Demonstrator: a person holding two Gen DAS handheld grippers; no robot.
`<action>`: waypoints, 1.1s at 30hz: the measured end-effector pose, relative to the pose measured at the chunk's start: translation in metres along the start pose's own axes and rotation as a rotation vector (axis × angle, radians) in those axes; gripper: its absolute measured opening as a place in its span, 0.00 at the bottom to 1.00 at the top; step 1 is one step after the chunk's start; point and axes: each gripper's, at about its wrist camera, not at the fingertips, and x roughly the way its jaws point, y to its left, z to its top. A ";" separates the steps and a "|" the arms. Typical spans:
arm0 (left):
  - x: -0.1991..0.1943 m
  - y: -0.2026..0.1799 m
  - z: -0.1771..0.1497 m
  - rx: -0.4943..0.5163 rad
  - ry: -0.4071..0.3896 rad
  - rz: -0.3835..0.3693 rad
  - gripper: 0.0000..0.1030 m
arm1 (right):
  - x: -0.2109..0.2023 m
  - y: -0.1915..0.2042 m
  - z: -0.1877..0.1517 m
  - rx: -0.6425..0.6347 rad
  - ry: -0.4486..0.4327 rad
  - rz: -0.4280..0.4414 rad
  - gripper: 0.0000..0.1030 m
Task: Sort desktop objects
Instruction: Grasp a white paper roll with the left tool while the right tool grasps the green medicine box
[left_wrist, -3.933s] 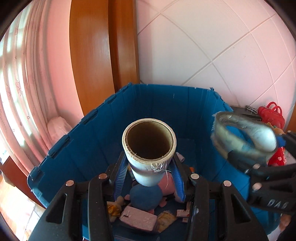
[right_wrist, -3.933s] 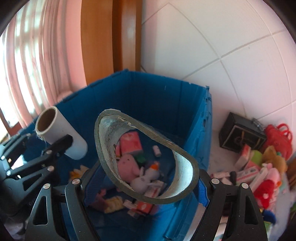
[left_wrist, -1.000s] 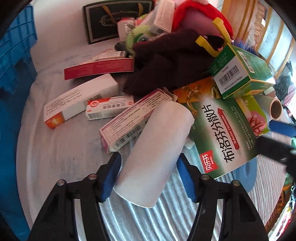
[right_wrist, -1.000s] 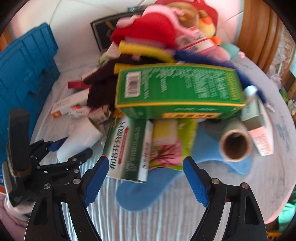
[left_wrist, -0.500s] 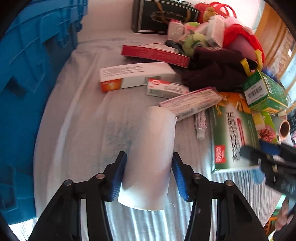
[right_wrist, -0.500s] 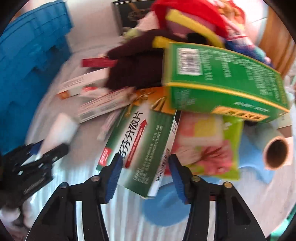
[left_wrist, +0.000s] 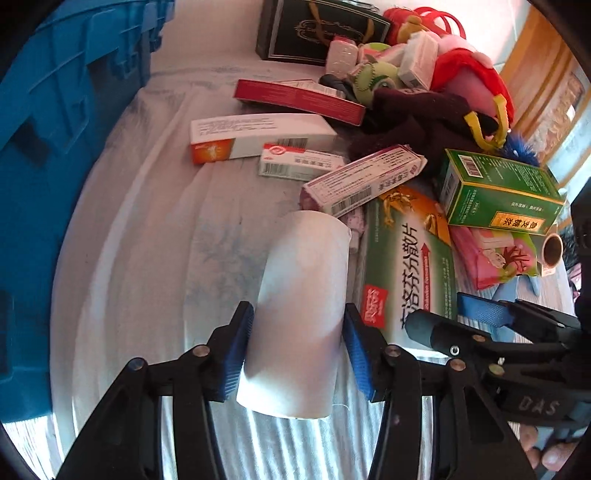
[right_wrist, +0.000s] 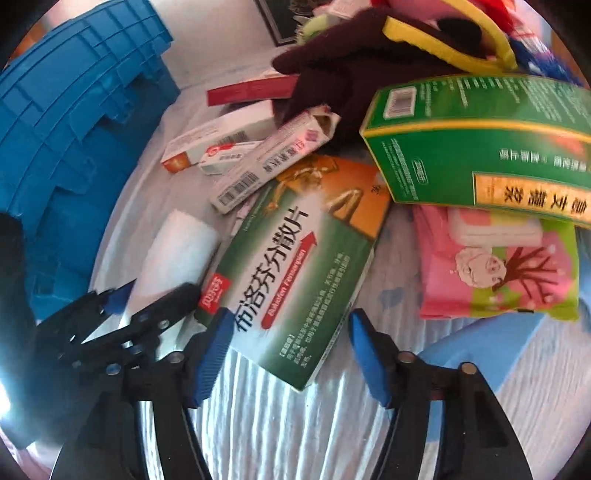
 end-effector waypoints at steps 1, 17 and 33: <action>-0.002 0.001 -0.002 0.009 -0.008 0.030 0.47 | 0.002 0.001 0.001 0.001 0.002 -0.009 0.78; -0.007 0.028 -0.004 0.080 -0.037 0.127 0.45 | 0.032 0.038 0.015 0.045 0.001 -0.199 0.95; -0.074 -0.009 0.004 0.137 -0.173 0.062 0.44 | -0.084 0.033 -0.020 0.026 -0.161 -0.109 0.12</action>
